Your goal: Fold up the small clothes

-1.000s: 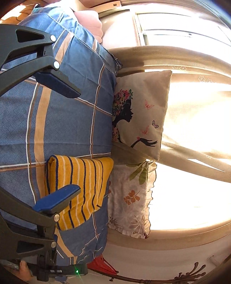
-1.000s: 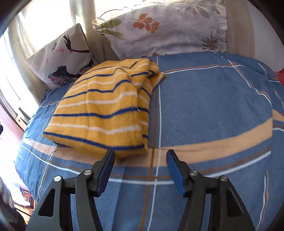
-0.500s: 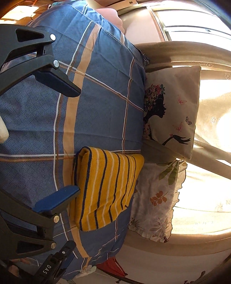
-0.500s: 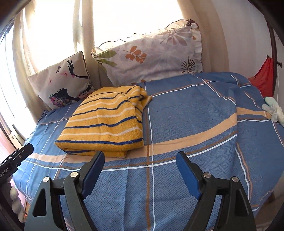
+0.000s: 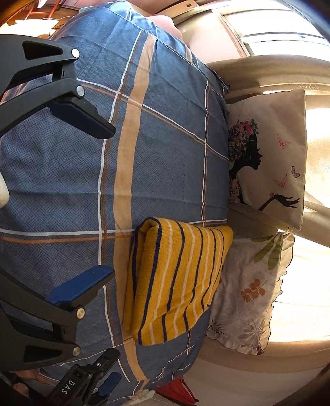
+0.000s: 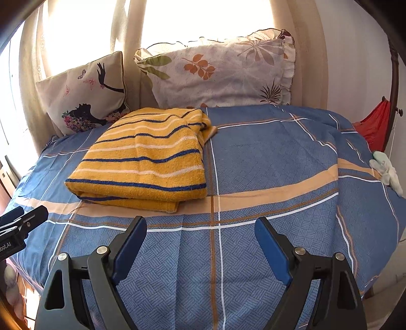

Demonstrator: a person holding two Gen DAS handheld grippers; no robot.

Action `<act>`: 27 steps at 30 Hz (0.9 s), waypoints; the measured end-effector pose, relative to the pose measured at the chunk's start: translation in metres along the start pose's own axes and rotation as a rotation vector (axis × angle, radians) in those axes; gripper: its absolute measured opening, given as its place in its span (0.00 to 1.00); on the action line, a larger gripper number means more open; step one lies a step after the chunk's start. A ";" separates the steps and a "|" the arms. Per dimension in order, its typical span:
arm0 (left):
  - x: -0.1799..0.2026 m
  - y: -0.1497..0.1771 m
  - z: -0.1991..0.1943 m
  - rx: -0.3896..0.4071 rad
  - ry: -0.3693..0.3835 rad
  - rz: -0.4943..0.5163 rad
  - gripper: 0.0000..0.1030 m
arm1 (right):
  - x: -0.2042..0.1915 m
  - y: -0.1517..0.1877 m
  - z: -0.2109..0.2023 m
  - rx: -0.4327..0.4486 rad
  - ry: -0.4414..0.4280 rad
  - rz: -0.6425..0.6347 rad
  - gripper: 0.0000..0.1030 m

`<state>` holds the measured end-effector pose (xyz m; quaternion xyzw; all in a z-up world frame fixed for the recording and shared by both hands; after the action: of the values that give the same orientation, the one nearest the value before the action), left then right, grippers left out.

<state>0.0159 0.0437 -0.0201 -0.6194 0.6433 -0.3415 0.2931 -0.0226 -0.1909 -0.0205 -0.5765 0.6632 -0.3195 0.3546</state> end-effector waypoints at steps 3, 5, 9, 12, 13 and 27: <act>0.000 0.002 0.002 -0.012 0.002 0.002 0.96 | -0.004 0.001 0.001 -0.003 0.004 -0.019 0.89; 0.000 0.004 0.003 -0.020 0.006 0.001 0.96 | -0.006 0.002 0.002 -0.006 0.010 -0.029 0.89; 0.000 0.008 0.006 -0.036 0.012 -0.002 0.96 | -0.005 0.002 0.002 -0.002 0.028 -0.037 0.89; 0.000 0.010 0.008 -0.048 0.020 -0.006 0.96 | -0.005 0.001 0.002 0.004 0.040 -0.051 0.89; 0.000 0.010 0.009 -0.051 0.022 -0.007 0.96 | -0.005 0.001 0.001 0.006 0.044 -0.056 0.89; -0.003 0.015 0.021 -0.084 0.024 -0.019 0.96 | -0.031 -0.001 0.018 -0.026 0.028 -0.143 0.90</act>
<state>0.0239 0.0455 -0.0452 -0.6331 0.6546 -0.3243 0.2560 -0.0045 -0.1604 -0.0262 -0.6226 0.6292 -0.3433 0.3140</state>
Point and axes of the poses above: each gripper's, at about its wrist camera, not at the fingertips, and z roughly the way its jaws point, x to its right, y to its underside, the point moved 9 cm from there along z, roughly the way its jaws point, and after that the axes turned 7 degrees about x, right-handed, at the moved point
